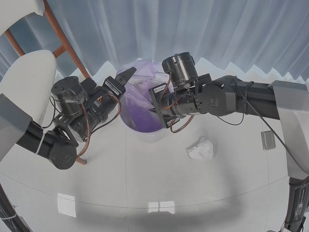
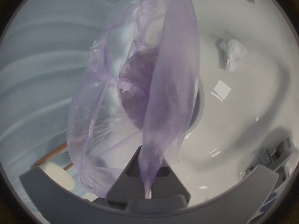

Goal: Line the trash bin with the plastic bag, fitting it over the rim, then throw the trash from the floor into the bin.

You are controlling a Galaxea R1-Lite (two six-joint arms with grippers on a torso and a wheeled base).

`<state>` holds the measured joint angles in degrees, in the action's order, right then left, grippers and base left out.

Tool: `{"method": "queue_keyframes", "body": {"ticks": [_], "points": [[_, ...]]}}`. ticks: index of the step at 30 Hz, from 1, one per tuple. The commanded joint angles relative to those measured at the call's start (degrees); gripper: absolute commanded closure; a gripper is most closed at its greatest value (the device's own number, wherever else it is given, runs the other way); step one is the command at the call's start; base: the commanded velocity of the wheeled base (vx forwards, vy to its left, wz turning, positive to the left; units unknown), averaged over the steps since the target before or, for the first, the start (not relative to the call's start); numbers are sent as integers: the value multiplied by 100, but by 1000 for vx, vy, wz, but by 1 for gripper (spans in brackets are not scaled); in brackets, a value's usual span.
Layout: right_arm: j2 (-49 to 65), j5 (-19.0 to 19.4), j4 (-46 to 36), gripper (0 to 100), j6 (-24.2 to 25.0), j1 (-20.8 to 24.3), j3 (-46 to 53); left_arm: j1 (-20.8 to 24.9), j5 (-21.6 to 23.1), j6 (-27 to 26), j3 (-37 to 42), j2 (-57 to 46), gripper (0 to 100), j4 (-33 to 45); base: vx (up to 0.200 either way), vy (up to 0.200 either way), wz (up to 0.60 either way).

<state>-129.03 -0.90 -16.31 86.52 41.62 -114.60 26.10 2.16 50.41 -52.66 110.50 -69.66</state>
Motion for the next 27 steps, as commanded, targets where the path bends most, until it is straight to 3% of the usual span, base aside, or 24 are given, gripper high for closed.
{"method": "queue_keyframes", "body": {"ticks": [1,2,5,6,7,9,11,14,17,24,27], "points": [[369,-42,-162,100,-1155,13,307,-386,215,13,283,-986,0,611,0,0,0],[431,-42,-162,100,-1286,13,360,-430,268,22,309,-1109,0,752,0,0,0],[765,2,-144,100,-2139,-13,623,-817,1015,92,503,-1979,0,2017,0,0,0],[765,2,-144,100,-2139,-13,623,-817,1015,92,503,-1979,0,2017,0,0,0],[844,29,-153,100,-2570,-22,667,-1054,1472,92,485,-2252,0,2641,0,0,0],[932,73,-153,100,-2974,-22,808,-1239,1735,83,432,-2296,0,2949,0,0,0],[1002,125,-153,100,-3229,-13,931,-1318,1815,66,344,-2287,0,3019,0,0,0],[1213,266,-144,100,-4222,13,1432,-1485,1858,48,37,-2137,0,3090,0,0,0],[1301,284,-74,100,-4758,22,1801,-1520,1858,39,-236,-1891,0,3099,0,0,0],[1301,257,234,100,-4855,118,2197,-1362,2166,39,-491,-1531,0,3107,0,0,0],[1292,248,374,100,-4872,215,2355,-1072,2333,4,-614,-1153,0,3099,0,0,0]]}}
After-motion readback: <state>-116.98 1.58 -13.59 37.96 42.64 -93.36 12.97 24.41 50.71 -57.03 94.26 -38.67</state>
